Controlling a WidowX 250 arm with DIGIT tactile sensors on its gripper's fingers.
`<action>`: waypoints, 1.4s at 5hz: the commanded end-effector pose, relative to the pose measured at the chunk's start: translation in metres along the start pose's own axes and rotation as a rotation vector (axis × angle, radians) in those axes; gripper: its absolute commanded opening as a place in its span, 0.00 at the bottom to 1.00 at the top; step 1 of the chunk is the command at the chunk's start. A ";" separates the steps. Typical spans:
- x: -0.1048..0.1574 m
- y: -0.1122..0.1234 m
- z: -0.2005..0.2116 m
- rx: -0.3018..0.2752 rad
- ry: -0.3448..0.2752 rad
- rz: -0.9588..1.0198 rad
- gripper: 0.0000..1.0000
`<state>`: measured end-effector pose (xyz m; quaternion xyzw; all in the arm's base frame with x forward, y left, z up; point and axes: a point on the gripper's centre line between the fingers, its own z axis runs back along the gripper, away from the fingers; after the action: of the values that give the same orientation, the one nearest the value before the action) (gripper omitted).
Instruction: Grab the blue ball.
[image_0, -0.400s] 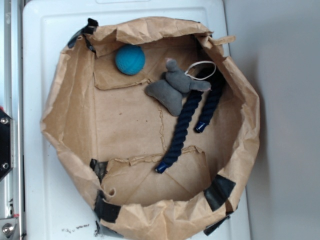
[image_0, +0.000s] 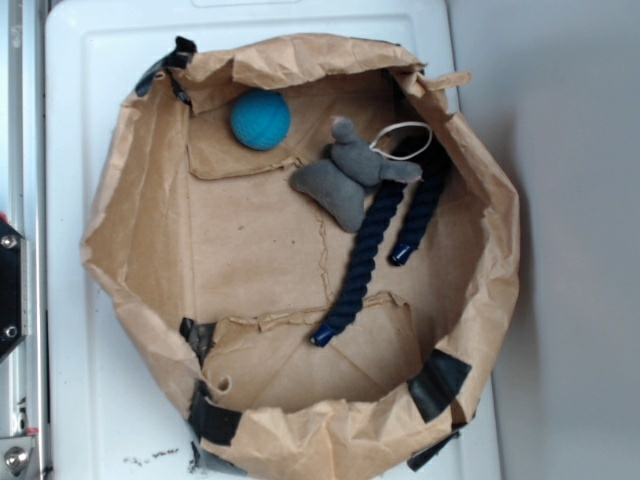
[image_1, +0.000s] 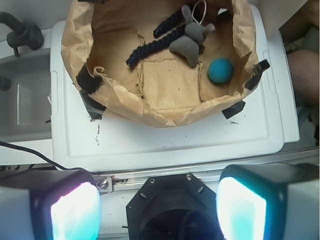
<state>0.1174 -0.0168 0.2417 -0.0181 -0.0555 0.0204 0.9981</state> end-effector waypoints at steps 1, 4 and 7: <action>0.024 -0.012 -0.008 -0.006 0.015 0.041 1.00; 0.107 -0.006 -0.070 0.001 0.040 0.209 1.00; 0.066 0.031 -0.081 0.027 0.014 0.264 1.00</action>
<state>0.1880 0.0084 0.1609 -0.0120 -0.0328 0.1483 0.9883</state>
